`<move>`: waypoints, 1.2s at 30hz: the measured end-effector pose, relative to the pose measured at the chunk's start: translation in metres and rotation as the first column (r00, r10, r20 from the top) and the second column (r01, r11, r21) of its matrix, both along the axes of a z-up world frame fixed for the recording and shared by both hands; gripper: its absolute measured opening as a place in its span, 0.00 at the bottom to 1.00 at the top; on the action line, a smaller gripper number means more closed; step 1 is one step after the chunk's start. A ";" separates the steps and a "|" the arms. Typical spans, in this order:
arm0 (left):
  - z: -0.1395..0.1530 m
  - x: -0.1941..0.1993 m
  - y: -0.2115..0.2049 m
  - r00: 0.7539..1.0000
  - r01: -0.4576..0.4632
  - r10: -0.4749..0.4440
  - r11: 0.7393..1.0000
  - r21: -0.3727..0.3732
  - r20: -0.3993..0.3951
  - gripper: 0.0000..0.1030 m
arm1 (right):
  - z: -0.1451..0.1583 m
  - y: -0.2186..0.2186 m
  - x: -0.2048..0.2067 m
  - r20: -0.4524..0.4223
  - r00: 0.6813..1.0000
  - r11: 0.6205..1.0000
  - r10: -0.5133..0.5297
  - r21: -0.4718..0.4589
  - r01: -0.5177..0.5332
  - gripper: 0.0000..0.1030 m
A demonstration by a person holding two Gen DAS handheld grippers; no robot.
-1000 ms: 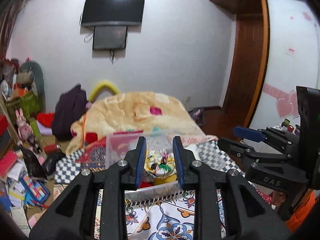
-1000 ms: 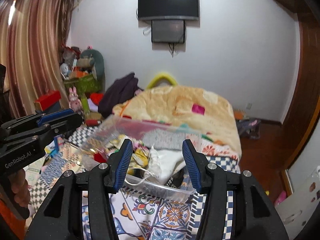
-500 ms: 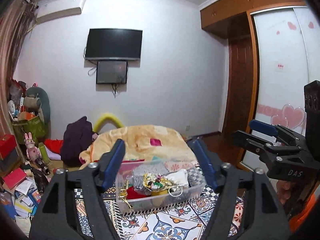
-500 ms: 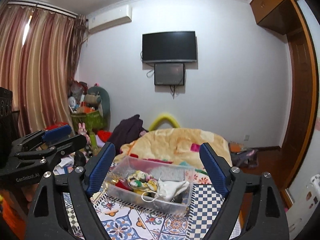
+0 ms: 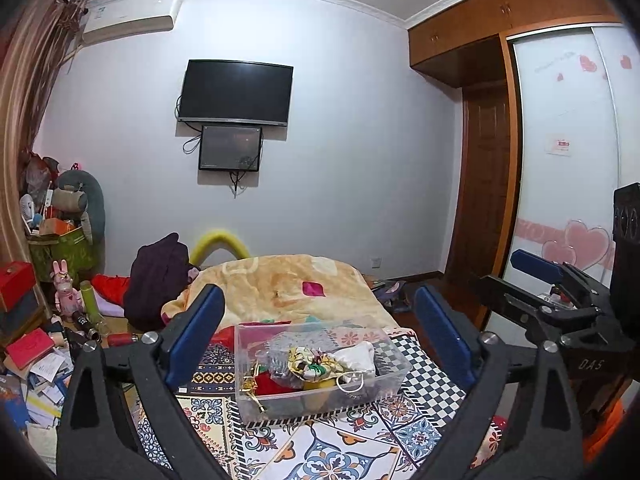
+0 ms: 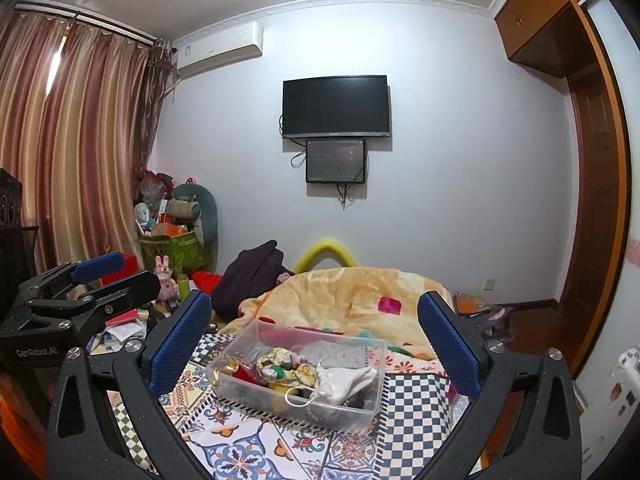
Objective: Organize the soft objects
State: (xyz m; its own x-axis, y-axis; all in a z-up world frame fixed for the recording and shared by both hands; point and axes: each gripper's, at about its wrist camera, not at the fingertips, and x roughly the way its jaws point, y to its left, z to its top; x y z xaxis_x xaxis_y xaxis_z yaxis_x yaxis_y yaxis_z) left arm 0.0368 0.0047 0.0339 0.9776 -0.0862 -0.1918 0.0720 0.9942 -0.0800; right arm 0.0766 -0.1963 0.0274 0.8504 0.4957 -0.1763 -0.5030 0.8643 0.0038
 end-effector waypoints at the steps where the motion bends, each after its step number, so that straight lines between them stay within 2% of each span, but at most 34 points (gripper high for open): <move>1: 0.000 0.000 0.000 1.000 -0.002 0.002 1.000 0.000 -0.002 0.95 | -0.001 0.001 0.002 -0.007 1.000 1.000 0.000 0.003 0.000 1.00; 36: -0.010 0.006 -0.006 1.000 -0.013 0.014 0.999 0.032 -0.020 0.97 | -0.004 -0.016 0.006 -0.047 0.999 1.000 -0.015 0.023 0.016 1.00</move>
